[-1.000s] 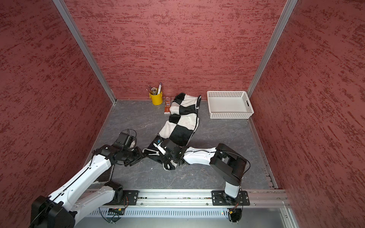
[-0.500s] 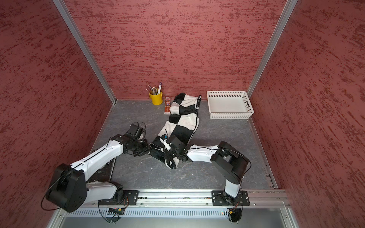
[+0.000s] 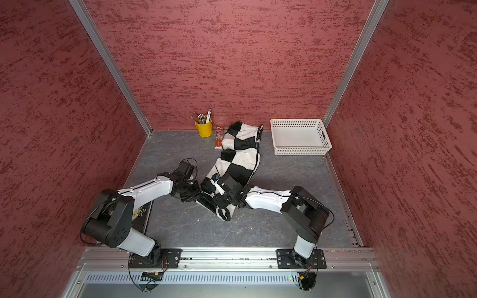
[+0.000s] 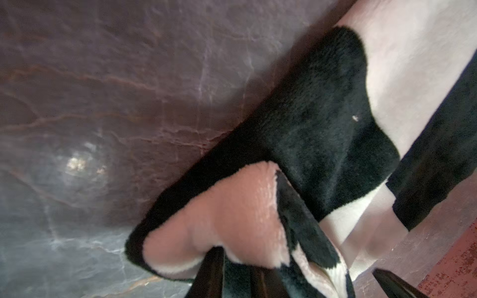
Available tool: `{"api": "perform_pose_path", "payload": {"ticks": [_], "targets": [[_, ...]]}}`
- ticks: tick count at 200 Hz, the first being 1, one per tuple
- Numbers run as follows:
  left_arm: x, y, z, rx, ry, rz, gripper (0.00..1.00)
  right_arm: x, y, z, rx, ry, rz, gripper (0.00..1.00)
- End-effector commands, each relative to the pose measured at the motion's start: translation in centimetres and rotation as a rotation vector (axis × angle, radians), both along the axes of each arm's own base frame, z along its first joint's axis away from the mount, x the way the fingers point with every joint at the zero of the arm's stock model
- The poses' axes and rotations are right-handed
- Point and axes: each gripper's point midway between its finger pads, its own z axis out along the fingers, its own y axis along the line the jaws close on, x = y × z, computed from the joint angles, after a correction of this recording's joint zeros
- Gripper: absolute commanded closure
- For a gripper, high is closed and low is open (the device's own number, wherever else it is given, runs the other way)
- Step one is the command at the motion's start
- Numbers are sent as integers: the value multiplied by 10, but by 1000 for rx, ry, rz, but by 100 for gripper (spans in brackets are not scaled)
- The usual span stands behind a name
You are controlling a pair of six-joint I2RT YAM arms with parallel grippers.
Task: Roll up the pillowcase
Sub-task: Roll the pillowcase at the center of the board.
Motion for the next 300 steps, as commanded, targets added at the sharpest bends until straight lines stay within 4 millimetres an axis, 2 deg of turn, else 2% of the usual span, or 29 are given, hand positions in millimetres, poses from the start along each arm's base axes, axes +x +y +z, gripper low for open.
{"api": "perform_pose_path", "payload": {"ticks": [1,18,39,65,84,111,150,170,185,199,220,236,245,263,284,300], "targets": [[13,-2,8,-3,-38,23,79,-18,-10,15,-117,-58,58,38],[13,-2,7,-8,-35,27,79,-35,-14,5,-197,-55,100,36],[14,-2,7,-7,-40,26,79,-43,-23,-8,-282,-59,112,34],[15,-1,6,-1,-36,26,79,-32,-44,-17,-379,-94,32,35],[15,0,5,6,-36,26,79,-23,-61,-14,-415,-123,-24,37],[15,2,5,14,-37,24,79,-22,-76,-13,-417,-116,-45,39],[16,4,5,27,-39,23,79,-15,-85,-44,-452,-82,-66,46],[17,4,9,25,-43,24,79,-8,-79,-55,-464,-94,-53,48],[18,5,16,23,-55,28,77,-2,-75,-49,-469,-113,-56,49],[19,6,25,14,-65,35,66,3,-69,-28,-428,-156,-55,48],[22,10,39,-12,-93,53,62,6,-55,11,-337,-247,-31,44],[23,17,47,-29,-105,81,58,-1,-35,36,-266,-314,34,42],[23,22,50,-43,-112,98,55,-9,-22,43,-238,-351,90,41],[23,35,55,-55,-116,137,44,-24,4,44,-225,-411,204,42],[20,52,61,-53,-125,174,40,-39,31,27,-242,-431,320,45],[17,65,65,-54,-131,203,29,-39,47,13,-268,-471,371,47]]}}
